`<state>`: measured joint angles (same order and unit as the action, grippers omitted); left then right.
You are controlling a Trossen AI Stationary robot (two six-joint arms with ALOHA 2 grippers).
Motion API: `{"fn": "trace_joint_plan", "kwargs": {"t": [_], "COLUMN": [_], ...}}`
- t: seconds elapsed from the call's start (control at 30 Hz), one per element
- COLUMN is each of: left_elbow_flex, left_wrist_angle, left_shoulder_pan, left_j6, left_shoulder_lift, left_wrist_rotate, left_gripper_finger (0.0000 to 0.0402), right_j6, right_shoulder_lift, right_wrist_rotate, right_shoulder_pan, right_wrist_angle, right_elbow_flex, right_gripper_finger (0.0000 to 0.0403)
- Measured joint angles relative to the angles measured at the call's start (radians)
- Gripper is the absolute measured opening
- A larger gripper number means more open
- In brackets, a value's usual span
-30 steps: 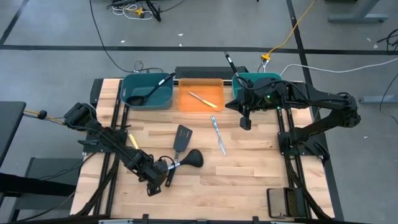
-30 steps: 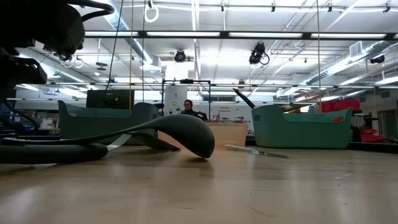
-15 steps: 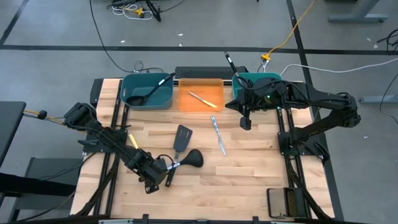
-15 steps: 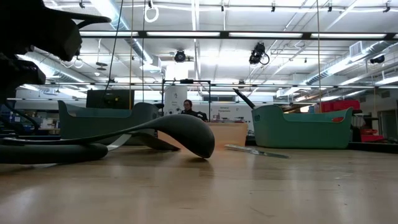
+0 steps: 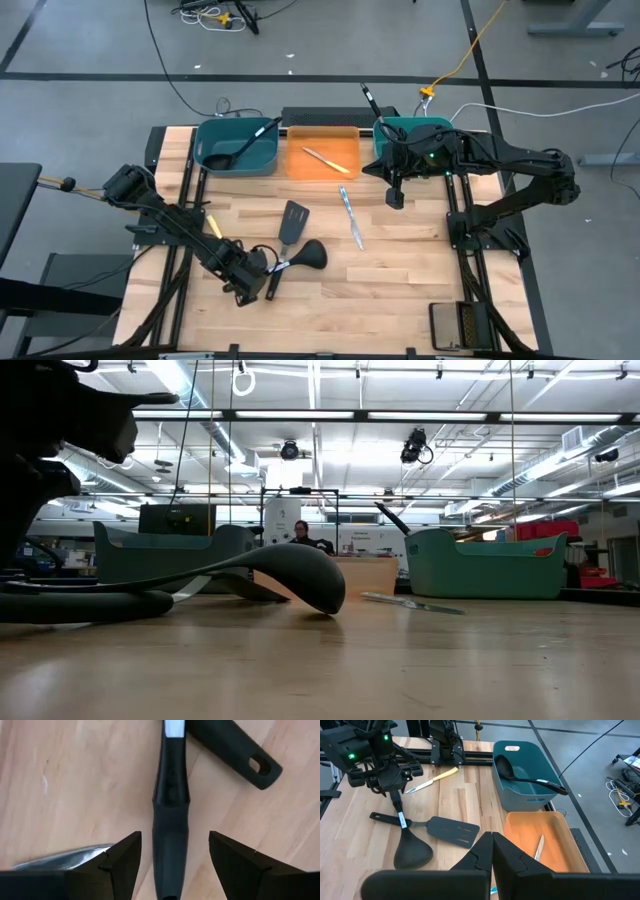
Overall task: Pick & Place Kitchen Items
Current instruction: Put the black ladle into the blue bin
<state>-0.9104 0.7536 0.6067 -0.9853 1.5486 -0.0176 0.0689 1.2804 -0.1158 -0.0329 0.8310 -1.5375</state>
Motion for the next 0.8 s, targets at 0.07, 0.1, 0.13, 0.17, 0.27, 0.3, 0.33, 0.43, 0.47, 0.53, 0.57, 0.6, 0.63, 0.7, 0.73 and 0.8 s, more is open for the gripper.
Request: {"fn": "trace_joint_plan", "kwargs": {"t": [0.07,0.1,0.13,0.17,0.27,0.3,0.33,0.43,0.47,0.53,0.57,0.6,0.63,0.7,0.73,0.8], "left_elbow_flex": [0.0,0.0,0.0,0.0,0.0,0.0,0.0,0.0,0.0,0.0,0.0,0.0,0.0,0.0,0.0,0.0], "left_wrist_angle": [-0.003,-0.003,-0.002,-0.003,-0.003,-0.004,-0.002,-0.012,-0.011,-0.011,-0.01,-0.011,-0.012,-0.015,-0.015,-0.018], "left_shoulder_pan": [0.0,0.0,0.0,0.0,0.0,0.0,0.0,0.0,0.0,0.0,0.0,0.0,0.0,0.0,0.0,0.0], "left_j6": [-0.005,-0.006,-0.006,-0.006,-0.006,-0.006,-0.006,-0.006,-0.006,-0.006,-0.006,-0.006,-0.006,-0.003,-0.003,-0.003], "left_shoulder_lift": [0.0,0.0,0.0,0.0,0.002,0.005,0.007,0.007,0.007,0.007,0.007,0.007,0.007,0.007,0.007,0.007], "left_wrist_rotate": [-0.018,-0.029,-0.038,-0.047,-0.065,-0.065,-0.065,-0.066,-0.068,-0.072,-0.072,-0.071,-0.068,-0.061,-0.06,-0.065], "left_gripper_finger": [0.0238,0.0238,0.0238,0.0238,0.0238,0.0239,0.0241,0.0252,0.0257,0.0267,0.0271,0.0275,0.0278,0.0282,0.0282,0.0283], "right_j6": [0.0,0.0,0.0,0.0,0.0,0.0,0.0,0.0,0.0,0.0,0.0,0.0,0.0,0.001,0.002,0.003], "right_shoulder_lift": [0.0,0.0,0.0,0.0,0.0,0.0,0.0,0.0,0.0,0.0,0.0,0.0,0.0,0.0,0.0,0.0], "right_wrist_rotate": [0.0,0.0,0.0,0.0,0.0,0.0,0.0,0.0,0.0,0.0,0.0,0.0,0.0,0.0,0.0,0.0], "right_shoulder_pan": [0.0,0.0,0.0,0.0,0.0,0.0,0.0,0.0,0.0,0.0,0.0,0.0,0.0,0.0,0.0,0.0], "right_wrist_angle": [0.0,0.0,0.0,0.0,0.0,0.0,0.0,0.0,0.0,0.0,0.0,0.0,0.0,0.0,0.0,0.0], "right_elbow_flex": [0.0,0.0,0.0,0.0,0.0,0.0,0.0,0.0,0.0,0.0,0.0,0.0,0.0,0.0,0.0,0.0], "right_gripper_finger": [0.0009,0.0009,0.0009,0.0009,0.0009,0.0009,0.0009,0.0009,0.0009,0.0009,0.0009,0.0009,0.0009,0.0009,0.0009,0.0009]}}
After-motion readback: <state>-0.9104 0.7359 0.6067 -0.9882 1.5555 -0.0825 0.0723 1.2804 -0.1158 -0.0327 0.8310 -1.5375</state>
